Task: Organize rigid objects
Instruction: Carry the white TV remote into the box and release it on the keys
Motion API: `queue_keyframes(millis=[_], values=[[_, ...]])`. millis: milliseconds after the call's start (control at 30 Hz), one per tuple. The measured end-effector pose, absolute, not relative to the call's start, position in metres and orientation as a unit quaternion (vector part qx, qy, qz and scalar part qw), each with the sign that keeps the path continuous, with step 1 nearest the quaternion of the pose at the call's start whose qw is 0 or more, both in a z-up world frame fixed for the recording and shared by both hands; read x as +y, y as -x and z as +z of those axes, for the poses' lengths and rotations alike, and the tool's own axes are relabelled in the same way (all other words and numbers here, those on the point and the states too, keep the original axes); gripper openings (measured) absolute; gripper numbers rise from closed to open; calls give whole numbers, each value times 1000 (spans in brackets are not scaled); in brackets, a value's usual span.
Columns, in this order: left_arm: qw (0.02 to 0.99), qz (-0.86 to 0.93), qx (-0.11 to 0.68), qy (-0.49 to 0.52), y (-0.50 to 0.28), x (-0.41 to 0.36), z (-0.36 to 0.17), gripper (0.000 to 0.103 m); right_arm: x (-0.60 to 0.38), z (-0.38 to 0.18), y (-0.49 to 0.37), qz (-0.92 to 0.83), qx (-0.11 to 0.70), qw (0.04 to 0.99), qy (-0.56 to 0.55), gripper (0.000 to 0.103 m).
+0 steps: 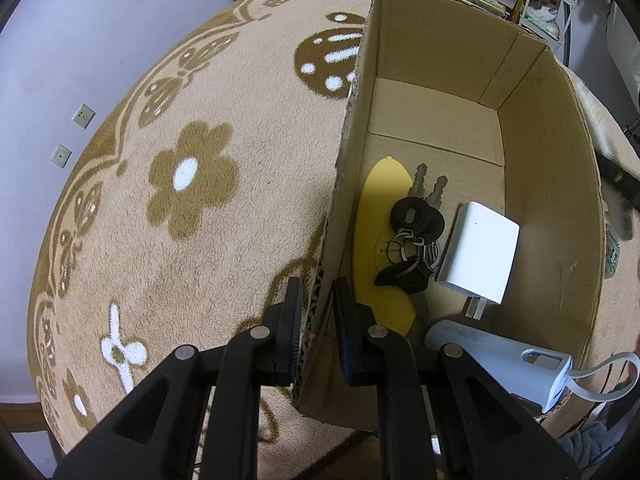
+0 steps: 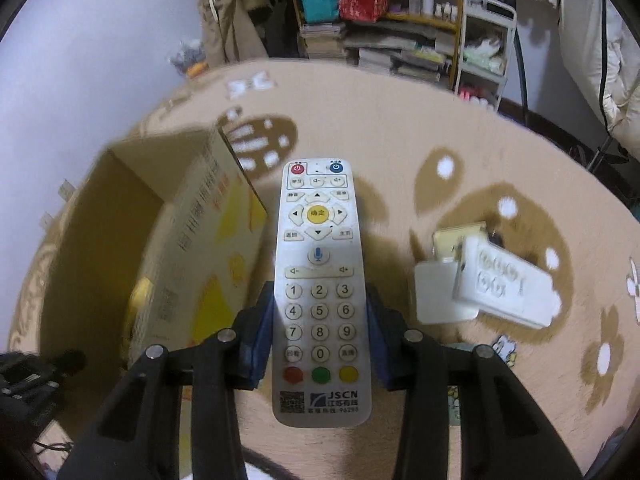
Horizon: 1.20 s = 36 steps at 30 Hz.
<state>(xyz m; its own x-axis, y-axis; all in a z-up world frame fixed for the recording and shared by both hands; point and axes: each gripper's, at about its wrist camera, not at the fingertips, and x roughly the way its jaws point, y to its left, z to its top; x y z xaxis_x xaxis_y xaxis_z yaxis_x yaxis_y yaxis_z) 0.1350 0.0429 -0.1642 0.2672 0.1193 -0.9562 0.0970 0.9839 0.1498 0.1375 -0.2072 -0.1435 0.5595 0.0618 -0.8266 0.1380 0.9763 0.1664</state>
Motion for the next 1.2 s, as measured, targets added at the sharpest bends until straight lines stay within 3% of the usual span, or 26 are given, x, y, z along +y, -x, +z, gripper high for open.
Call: queue_keyframes(millis=[300,533,1200], values=[[791,7,605,-90,-135,43,-164,15,-192,-97,-131,15,408,906,-114,44],[791,7,605,-90,-135,43,-164,15,-159,-92,-124,70,391,912,-105,44],[790,6,607,-82,-135,43,-164,15,-104,-132,-120,116,459,880,-47,44]])
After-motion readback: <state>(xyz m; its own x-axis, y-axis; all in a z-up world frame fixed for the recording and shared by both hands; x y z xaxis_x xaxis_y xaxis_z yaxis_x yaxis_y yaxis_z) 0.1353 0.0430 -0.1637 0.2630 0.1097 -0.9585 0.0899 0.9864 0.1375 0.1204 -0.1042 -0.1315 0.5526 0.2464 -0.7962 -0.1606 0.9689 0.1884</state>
